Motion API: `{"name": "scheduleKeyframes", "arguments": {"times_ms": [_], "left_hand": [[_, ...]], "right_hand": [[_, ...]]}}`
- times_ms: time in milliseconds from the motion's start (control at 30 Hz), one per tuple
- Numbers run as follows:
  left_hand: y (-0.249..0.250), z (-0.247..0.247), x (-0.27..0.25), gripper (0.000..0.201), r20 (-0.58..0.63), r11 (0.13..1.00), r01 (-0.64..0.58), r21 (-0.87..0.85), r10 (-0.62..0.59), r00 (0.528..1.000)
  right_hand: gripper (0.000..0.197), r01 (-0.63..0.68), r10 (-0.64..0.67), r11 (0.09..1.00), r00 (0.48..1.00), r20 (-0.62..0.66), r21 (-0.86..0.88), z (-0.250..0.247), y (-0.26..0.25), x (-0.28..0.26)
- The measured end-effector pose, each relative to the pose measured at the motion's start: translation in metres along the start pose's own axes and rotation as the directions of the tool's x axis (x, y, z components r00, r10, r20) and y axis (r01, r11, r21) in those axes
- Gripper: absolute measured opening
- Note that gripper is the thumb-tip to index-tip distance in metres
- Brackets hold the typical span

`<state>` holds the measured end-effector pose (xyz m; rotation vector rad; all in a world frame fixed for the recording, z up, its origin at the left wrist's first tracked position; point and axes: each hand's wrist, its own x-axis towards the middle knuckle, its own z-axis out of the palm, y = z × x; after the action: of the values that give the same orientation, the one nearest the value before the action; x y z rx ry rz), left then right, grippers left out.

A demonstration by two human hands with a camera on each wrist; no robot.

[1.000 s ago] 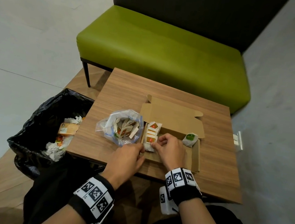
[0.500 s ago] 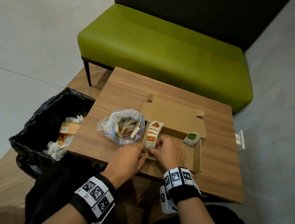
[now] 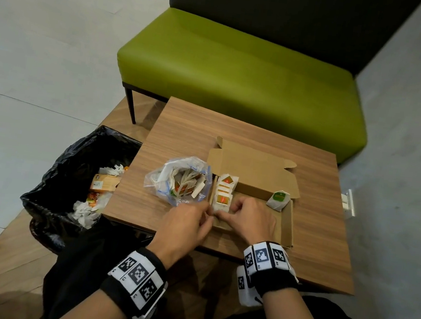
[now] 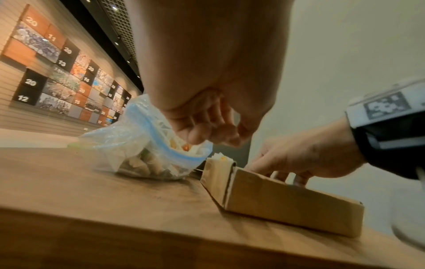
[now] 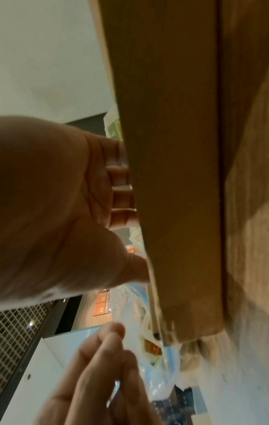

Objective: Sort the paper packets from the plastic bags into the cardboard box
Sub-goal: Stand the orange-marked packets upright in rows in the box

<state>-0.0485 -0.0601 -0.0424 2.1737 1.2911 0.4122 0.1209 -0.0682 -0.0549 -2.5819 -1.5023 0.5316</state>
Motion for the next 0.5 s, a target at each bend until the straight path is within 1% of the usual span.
{"name": "scheduleKeyframes", "arguments": {"times_ms": [67, 133, 167, 200, 267, 367, 433, 500], "left_hand": [[-0.001, -0.012, 0.003, 0.009, -0.143, 0.995, 0.075, -0.066, -0.084, 0.986], [-0.006, -0.026, 0.01, 0.007, -0.275, 0.977, 0.176, -0.12, -0.203, 0.94], [-0.009, -0.031, 0.015, 0.011, -0.301, 0.967, 0.222, -0.123, -0.25, 0.92], [-0.012, -0.034, 0.02, 0.017, -0.296, 0.961, 0.259, -0.097, -0.276, 0.915], [-0.017, -0.036, 0.03, 0.024, -0.23, 0.949, 0.314, 0.026, -0.3, 0.926], [-0.019, -0.031, 0.039, 0.02, -0.161, 0.92, 0.341, 0.192, -0.313, 0.936], [-0.018, -0.028, 0.04, 0.016, -0.154, 0.892, 0.347, 0.29, -0.314, 0.937], [-0.017, -0.026, 0.039, 0.014, -0.158, 0.874, 0.349, 0.338, -0.313, 0.937]], "right_hand": [[0.043, -0.002, 0.002, 1.0, 1.0, -0.008, 0.019, -0.006, 0.003, -0.002], [0.041, 0.003, -0.002, 0.999, 1.0, -0.018, 0.041, -0.01, 0.005, -0.004], [0.04, 0.006, -0.005, 0.999, 1.0, -0.025, 0.047, -0.012, 0.006, -0.005], [0.04, 0.01, -0.008, 0.998, 0.999, -0.033, 0.056, -0.013, 0.006, -0.006], [0.038, 0.02, -0.017, 0.997, 0.999, -0.045, 0.078, -0.013, 0.005, -0.007], [0.037, 0.031, -0.027, 0.996, 0.998, -0.052, 0.088, -0.014, 0.001, -0.009], [0.037, 0.041, -0.034, 0.994, 0.997, -0.068, 0.097, -0.012, 0.0, -0.009], [0.038, 0.05, -0.041, 0.993, 0.995, -0.088, 0.11, -0.011, -0.001, -0.009]]}}
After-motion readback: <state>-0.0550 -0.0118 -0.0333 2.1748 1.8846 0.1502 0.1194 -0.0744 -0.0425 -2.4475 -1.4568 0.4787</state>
